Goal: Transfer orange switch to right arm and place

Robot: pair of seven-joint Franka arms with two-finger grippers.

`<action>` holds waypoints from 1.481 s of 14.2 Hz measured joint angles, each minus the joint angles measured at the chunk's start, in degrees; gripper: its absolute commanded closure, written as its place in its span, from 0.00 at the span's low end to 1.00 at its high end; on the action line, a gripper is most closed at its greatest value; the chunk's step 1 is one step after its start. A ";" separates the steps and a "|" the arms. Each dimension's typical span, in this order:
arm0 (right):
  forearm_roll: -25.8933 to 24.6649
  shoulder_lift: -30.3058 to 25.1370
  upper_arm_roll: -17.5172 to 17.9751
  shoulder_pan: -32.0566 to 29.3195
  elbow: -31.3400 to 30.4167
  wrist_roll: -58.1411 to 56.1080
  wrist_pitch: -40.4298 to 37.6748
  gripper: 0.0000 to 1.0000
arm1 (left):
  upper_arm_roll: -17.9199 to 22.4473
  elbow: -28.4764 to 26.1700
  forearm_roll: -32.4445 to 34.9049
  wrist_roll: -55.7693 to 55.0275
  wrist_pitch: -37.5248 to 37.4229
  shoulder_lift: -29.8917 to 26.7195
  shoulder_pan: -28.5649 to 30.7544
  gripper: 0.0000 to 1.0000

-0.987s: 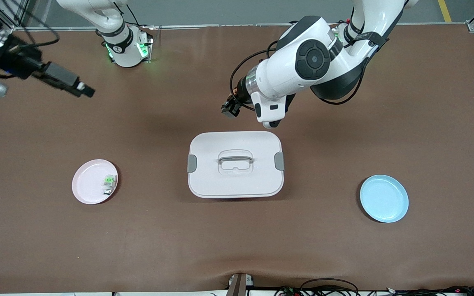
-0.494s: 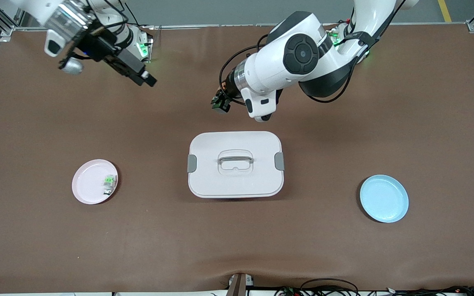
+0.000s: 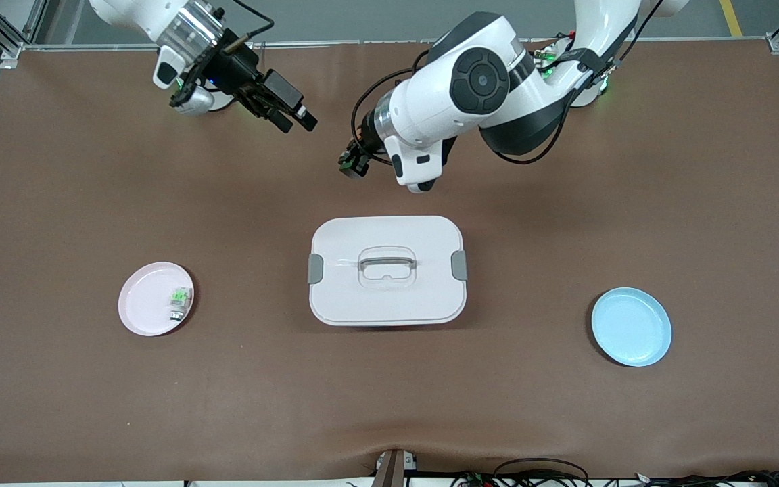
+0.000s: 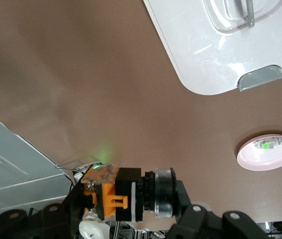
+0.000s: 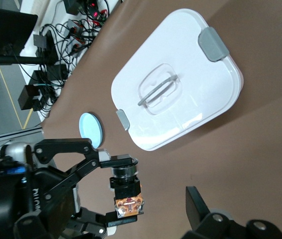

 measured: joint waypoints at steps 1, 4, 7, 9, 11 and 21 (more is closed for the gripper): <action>0.00 0.91 0.59 0.02 -0.06 0.00 0.10 0.00 | 0.00 0.00 0.00 0.00 0.00 0.01 -0.22 1.00; 0.03 3.99 3.80 0.08 -0.15 0.39 3.90 0.00 | 0.00 0.00 0.00 0.00 0.00 0.12 -1.07 1.00; 0.04 6.65 6.54 0.48 -0.24 1.90 8.26 0.00 | 0.01 0.00 0.00 -0.02 0.00 0.24 -1.49 1.00; 0.05 8.11 6.85 1.45 -0.44 2.15 10.56 0.00 | 0.46 -0.07 0.10 -0.02 -0.26 0.44 -1.59 1.00; 0.05 8.34 6.84 1.54 -0.45 2.24 10.83 0.00 | 0.54 -0.08 0.10 -0.02 -0.32 0.54 -1.59 1.00; 0.05 8.34 6.85 2.36 -0.83 2.27 11.17 0.00 | 0.71 -0.15 0.10 -0.02 -0.63 0.68 -1.62 1.00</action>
